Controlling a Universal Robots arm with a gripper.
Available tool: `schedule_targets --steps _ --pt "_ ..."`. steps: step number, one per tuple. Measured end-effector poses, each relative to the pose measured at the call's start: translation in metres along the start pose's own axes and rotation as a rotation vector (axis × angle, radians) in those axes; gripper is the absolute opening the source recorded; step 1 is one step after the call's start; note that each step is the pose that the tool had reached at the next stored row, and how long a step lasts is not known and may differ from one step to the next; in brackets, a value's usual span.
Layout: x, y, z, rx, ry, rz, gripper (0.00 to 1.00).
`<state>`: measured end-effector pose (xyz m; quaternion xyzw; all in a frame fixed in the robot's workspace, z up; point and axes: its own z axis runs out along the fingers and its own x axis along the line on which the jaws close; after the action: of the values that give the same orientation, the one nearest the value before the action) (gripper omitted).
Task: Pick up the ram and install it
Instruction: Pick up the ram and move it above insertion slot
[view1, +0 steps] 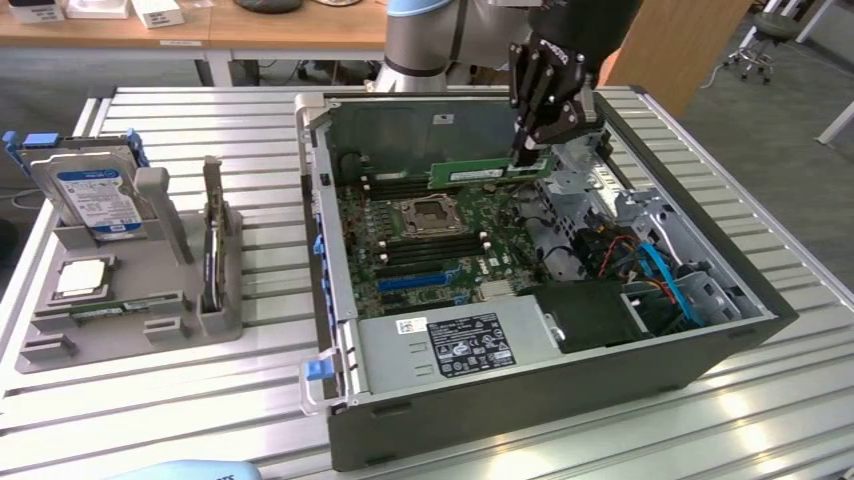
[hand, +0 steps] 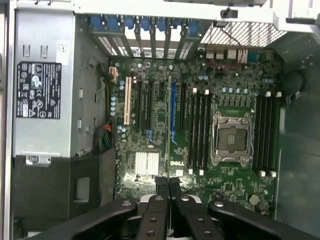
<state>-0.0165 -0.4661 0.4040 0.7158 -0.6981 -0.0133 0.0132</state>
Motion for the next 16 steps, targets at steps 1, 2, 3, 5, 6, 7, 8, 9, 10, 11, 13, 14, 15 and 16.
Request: schedule_targets --steps 1,2,3,5,6,7,8,9,10,11,13,14,15,16 --pt "0.000 -0.0024 -0.0001 -0.0001 0.0000 0.000 0.11" --pt "0.000 -0.0049 -0.0002 0.0000 0.0000 0.000 0.11" --pt "0.000 -0.0074 -0.0003 0.0000 0.0000 0.000 0.11" --pt "0.000 -0.0125 -0.0004 0.0000 0.0000 0.000 0.11" --pt "0.000 -0.0153 -0.0005 0.0000 0.0000 0.000 0.11" --pt "0.000 -0.0180 -0.0007 0.0000 0.0000 0.000 0.11" --pt "0.000 -0.0206 -0.0007 0.0000 -0.0001 0.000 0.11" --pt "0.000 -0.0232 -0.0008 0.0000 0.0000 0.000 0.11" --pt "0.001 -0.0252 -0.0010 0.0000 0.0001 0.000 0.11" --pt "0.001 -0.0259 -0.0010 -0.0001 0.0001 0.000 0.11" --pt "0.001 -0.0259 -0.0010 0.0000 0.0000 0.000 0.11" --pt "0.001 -0.0259 -0.0010 0.0000 0.0000 0.000 0.11" --pt "0.001 -0.0259 -0.0010 0.0000 0.0000 0.000 0.11" --pt "0.001 -0.0259 -0.0010 0.0000 0.0000 0.000 0.11"
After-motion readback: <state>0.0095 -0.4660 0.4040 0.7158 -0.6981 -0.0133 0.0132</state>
